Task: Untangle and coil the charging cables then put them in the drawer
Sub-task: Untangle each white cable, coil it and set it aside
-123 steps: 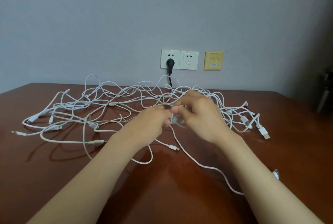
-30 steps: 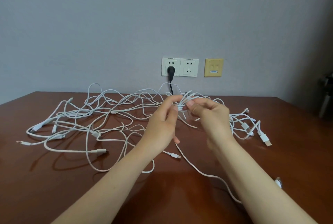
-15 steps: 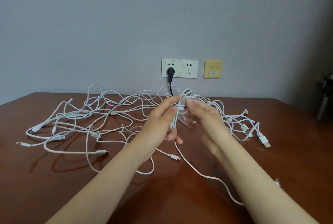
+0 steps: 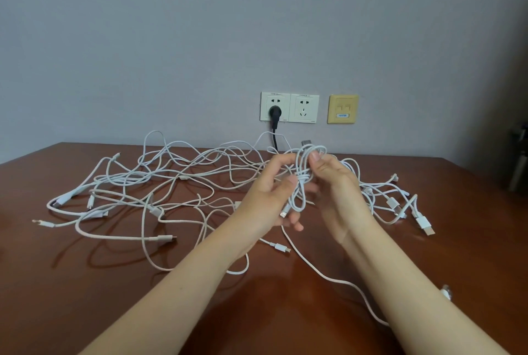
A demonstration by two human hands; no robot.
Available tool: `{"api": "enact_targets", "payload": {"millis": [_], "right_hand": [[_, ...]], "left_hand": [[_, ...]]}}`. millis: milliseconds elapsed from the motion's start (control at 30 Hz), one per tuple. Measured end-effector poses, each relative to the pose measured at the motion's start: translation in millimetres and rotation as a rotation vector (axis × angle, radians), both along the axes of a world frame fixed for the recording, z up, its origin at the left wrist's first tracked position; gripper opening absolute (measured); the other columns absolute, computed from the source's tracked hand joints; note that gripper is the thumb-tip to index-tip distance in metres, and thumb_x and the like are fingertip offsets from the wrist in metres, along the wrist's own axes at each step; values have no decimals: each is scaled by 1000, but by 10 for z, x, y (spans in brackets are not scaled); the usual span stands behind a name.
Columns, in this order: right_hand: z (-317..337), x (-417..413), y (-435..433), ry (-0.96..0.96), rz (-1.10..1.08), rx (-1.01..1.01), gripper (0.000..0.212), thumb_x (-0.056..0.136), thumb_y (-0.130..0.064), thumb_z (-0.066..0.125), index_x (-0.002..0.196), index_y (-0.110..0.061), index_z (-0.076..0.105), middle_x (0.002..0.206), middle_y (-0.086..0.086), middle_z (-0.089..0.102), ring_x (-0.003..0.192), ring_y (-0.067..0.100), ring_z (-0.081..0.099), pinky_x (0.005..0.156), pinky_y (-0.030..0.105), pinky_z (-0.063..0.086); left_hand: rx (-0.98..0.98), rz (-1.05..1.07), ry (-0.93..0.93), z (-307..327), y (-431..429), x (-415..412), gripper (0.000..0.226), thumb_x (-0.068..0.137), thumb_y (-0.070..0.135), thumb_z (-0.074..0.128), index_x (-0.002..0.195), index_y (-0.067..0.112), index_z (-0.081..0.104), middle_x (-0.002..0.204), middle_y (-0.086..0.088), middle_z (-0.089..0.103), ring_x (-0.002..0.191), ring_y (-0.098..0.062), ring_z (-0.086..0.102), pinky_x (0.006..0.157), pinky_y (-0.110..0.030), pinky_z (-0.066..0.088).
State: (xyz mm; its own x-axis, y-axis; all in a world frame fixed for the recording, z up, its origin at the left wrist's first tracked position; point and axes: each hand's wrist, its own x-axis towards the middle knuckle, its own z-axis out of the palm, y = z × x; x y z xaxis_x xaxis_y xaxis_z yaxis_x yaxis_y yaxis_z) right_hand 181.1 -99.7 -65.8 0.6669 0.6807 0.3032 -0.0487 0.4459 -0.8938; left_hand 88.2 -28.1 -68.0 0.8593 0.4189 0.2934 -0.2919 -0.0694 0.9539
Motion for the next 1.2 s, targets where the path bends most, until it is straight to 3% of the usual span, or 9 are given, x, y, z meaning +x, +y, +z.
{"api": "enact_targets", "payload": {"millis": [133, 267, 367, 567, 667, 800, 967, 1067, 1200], "right_hand": [[-4, -16, 34, 5, -2, 35, 42, 71, -38, 63, 97, -6, 62, 69, 10, 52, 55, 23, 41, 42, 23, 41], [39, -39, -13, -10, 115, 56, 33, 77, -23, 58, 100, -1, 60, 67, 8, 58, 52, 16, 57, 49, 22, 49], [2, -26, 8, -18, 55, 49, 16, 88, -14, 55, 96, -1, 60, 56, 3, 56, 51, 16, 53, 48, 20, 47], [-27, -35, 47, -17, -58, 32, 18, 89, -25, 54, 88, -8, 63, 54, -3, 54, 52, 13, 47, 48, 20, 44], [-1, -35, 50, 22, -20, 49, 17, 88, -24, 55, 90, -8, 61, 63, 1, 56, 46, 8, 47, 45, 19, 45], [3, -7, 43, 56, 29, 59, 14, 90, -15, 54, 99, -10, 63, 78, 3, 66, 60, 11, 57, 59, 19, 52], [-20, -26, 57, 6, 32, 24, 16, 88, -5, 56, 76, -15, 59, 63, -3, 65, 56, 7, 61, 59, 17, 50], [-61, -53, 90, -35, 54, -39, 8, 87, -8, 58, 86, -15, 57, 78, 1, 68, 73, 15, 64, 73, 27, 50], [-108, -100, 124, -60, 50, -151, 33, 86, -10, 62, 117, -18, 53, 93, 0, 64, 84, 14, 63, 69, 25, 54]], "left_hand": [[-189, -48, -47, 21, -27, -14, 22, 99, 10, 38, 109, 25, 51, 76, -5, 68, 36, -9, 43, 43, -22, 47], [-379, -46, -97, 46, 12, -17, 18, 97, 10, 41, 107, 20, 52, 77, -7, 69, 35, -7, 40, 43, -20, 46], [-349, -44, -78, 40, 25, -16, 17, 97, 11, 41, 103, 20, 53, 76, -7, 68, 36, -7, 40, 43, -20, 46], [-279, -58, -43, 20, 28, 12, 16, 98, 11, 40, 104, 20, 51, 72, -5, 66, 35, -7, 41, 42, -21, 46], [-339, -55, -37, 1, 39, 15, 14, 97, 10, 42, 103, 17, 53, 67, -2, 66, 35, -7, 40, 42, -20, 45], [-382, 53, -39, 8, 99, 20, 12, 97, 12, 45, 103, 15, 54, 62, 1, 64, 37, -7, 41, 41, -20, 42], [-229, 234, 1, -87, 137, 76, 11, 94, 17, 51, 93, 27, 57, 91, -5, 59, 69, -13, 52, 62, -24, 41], [-225, 314, -25, -114, 154, 89, 11, 93, 16, 53, 91, 26, 57, 86, -2, 59, 75, -13, 53, 66, -23, 41], [-333, 308, -114, -119, 171, 83, 15, 93, 7, 51, 94, 21, 53, 84, 0, 65, 77, -12, 61, 71, -25, 47]]}}
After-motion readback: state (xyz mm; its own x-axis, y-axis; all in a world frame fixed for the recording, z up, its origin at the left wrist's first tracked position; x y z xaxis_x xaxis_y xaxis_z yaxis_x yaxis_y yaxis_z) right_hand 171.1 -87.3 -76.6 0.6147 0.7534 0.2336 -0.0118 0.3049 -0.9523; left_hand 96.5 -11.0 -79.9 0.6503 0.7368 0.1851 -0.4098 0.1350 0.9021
